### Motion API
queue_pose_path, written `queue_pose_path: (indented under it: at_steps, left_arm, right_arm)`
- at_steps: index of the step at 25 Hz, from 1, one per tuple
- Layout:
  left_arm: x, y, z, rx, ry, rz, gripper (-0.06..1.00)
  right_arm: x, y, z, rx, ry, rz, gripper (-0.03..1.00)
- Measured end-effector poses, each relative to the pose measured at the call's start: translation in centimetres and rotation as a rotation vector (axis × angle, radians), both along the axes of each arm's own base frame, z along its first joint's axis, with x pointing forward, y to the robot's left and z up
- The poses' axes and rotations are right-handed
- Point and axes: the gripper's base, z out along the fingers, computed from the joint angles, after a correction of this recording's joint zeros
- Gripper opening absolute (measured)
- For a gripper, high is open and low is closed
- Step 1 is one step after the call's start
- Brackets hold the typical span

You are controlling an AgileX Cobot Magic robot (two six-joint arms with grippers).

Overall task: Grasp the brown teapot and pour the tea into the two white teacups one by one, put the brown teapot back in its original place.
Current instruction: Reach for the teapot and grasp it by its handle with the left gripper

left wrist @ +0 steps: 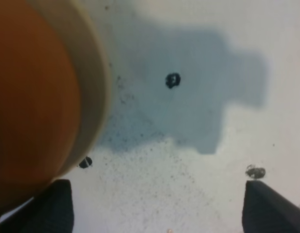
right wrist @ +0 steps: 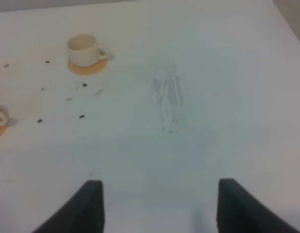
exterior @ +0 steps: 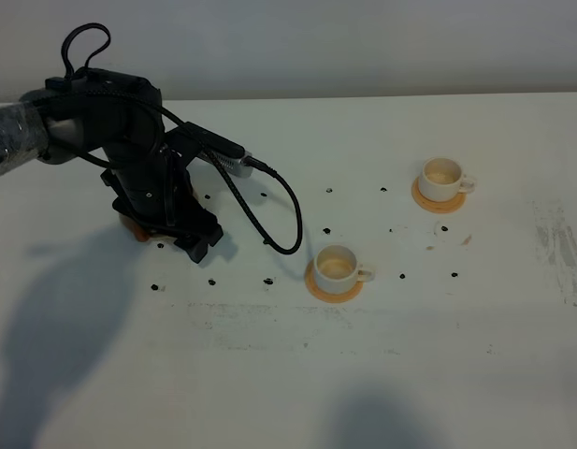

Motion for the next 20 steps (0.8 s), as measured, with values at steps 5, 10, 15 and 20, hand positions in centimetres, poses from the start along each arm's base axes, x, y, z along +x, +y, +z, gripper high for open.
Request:
queue_pose_path:
  at_steps: [5, 10, 15, 20]
  left_arm:
    - [-0.1, 0.1, 0.0, 0.007, 0.008, -0.064, 0.68]
    - [-0.1, 0.3, 0.0, 0.013, 0.017, -0.106, 0.68]
    - [-0.1, 1.1, 0.0, 0.034, 0.044, -0.107, 0.68]
    - [-0.3, 1.3, 0.0, 0.052, 0.064, -0.145, 0.68]
  right_arm:
    - [0.0, 0.0, 0.0, 0.0, 0.0, 0.0, 0.49]
    - [0.0, 0.0, 0.0, 0.0, 0.0, 0.0, 0.49]
    - [0.0, 0.0, 0.0, 0.0, 0.0, 0.0, 0.49]
    - [0.0, 0.0, 0.0, 0.0, 0.0, 0.0, 0.49]
